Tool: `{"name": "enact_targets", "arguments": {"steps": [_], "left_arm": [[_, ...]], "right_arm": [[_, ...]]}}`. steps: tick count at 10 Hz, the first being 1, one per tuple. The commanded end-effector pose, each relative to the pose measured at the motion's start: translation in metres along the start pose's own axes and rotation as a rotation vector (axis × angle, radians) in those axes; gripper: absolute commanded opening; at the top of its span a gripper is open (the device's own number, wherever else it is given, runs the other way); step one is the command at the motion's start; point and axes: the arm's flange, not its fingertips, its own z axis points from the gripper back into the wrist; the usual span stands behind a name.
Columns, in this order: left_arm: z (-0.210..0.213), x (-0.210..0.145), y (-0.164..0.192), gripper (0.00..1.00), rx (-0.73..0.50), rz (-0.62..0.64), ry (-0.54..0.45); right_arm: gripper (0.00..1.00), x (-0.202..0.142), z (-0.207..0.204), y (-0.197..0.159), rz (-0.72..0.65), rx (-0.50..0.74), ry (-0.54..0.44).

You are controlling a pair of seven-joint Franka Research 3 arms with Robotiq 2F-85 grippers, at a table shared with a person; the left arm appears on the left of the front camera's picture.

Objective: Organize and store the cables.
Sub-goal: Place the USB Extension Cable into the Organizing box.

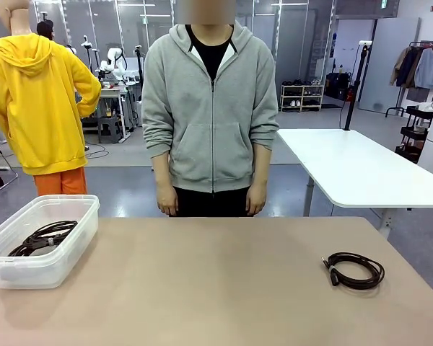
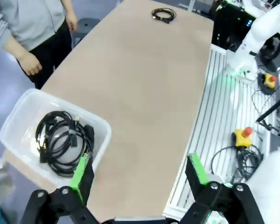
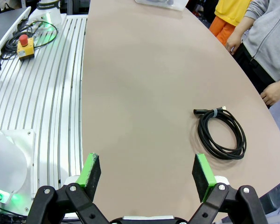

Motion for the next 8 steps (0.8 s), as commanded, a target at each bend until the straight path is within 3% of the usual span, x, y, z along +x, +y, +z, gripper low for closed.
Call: {"name": "enact_targets", "arguments": {"steps": [1, 2, 3, 7, 8], "left_arm": [[-0.017, -0.029, -0.006, 1.00, -0.046, 0.044, 0.028], [-0.030, -0.030, 0.005, 1.00, -0.067, 0.056, 0.072], [0.002, -0.021, -0.005, 1.00, -0.008, 0.024, -0.005], [0.002, -0.021, -0.005, 1.00, -0.008, 0.024, -0.005], [0.002, -0.021, -0.005, 1.00, -0.008, 0.024, -0.005]], "right_arm": [[1.00, 0.001, 0.001, 0.000, 0.004, -0.005, -0.003], [1.00, 0.001, 0.001, 0.000, 0.004, -0.005, -0.003], [1.00, 0.001, 0.001, 0.000, 0.004, -0.005, -0.003], [1.00, 0.000, 0.000, 0.000, 0.000, 0.000, 0.000], [1.00, 0.014, 0.013, 0.023, 0.077, 0.041, -0.060]]}}
